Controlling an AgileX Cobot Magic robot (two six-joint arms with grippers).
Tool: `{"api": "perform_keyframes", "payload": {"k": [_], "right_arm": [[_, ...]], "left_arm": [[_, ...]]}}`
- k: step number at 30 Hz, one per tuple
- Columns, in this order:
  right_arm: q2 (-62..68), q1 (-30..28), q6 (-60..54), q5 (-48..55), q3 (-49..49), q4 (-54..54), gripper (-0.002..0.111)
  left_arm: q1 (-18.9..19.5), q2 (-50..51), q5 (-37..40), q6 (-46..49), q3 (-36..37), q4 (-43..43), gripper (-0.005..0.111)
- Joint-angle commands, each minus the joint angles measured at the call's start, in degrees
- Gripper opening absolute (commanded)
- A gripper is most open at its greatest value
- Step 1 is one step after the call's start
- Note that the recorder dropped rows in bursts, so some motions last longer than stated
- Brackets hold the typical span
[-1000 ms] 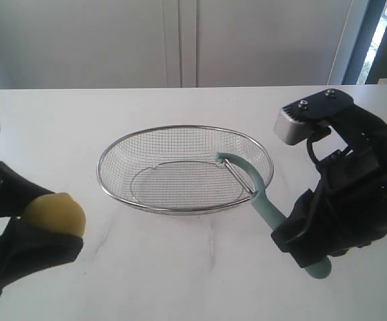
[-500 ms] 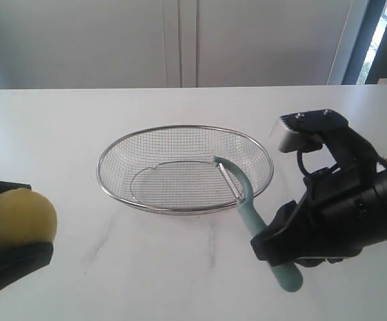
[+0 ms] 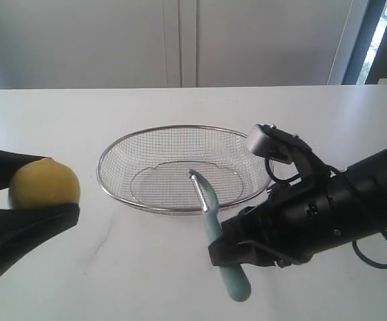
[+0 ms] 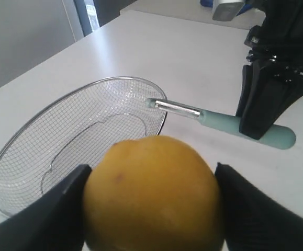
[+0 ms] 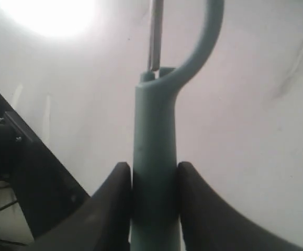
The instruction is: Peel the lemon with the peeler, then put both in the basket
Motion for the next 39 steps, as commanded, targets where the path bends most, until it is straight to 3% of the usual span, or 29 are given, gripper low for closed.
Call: {"api": "perform_keyframes", "payload": {"k": [1, 4, 6, 14, 22, 33, 39], "right_arm": [[2.9, -0.4, -7.0, 0.3, 0.4, 8.3, 0.000], [5.1, -0.4, -10.9, 2.1, 0.4, 12.2, 0.000], [6.6, -0.4, -13.4, 3.0, 0.4, 14.3, 0.000], [10.3, -0.4, -15.2, 3.2, 0.4, 15.8, 0.000], [10.8, -0.4, -15.2, 5.9, 0.4, 20.5, 0.000], [10.8, -0.4, -15.2, 8.4, 0.5, 20.7, 0.000], [10.8, -0.4, -15.2, 8.7, 0.5, 23.5, 0.000]], "left_arm": [[-0.2, 8.1, 2.2, 23.2, 0.1, -18.8, 0.000], [-0.2, 14.6, 6.3, 37.3, -0.3, -27.2, 0.000], [-0.2, 18.2, 9.5, 41.8, -0.8, -29.7, 0.000], [-0.2, 30.8, 11.4, 41.8, -7.3, -29.7, 0.000], [-0.2, 35.7, 19.4, 41.8, -10.6, -29.7, 0.000], [-0.2, 35.9, 13.3, 41.8, -10.6, -29.5, 0.000], [-0.2, 36.9, 13.9, 41.8, -10.6, -29.5, 0.000]]}}
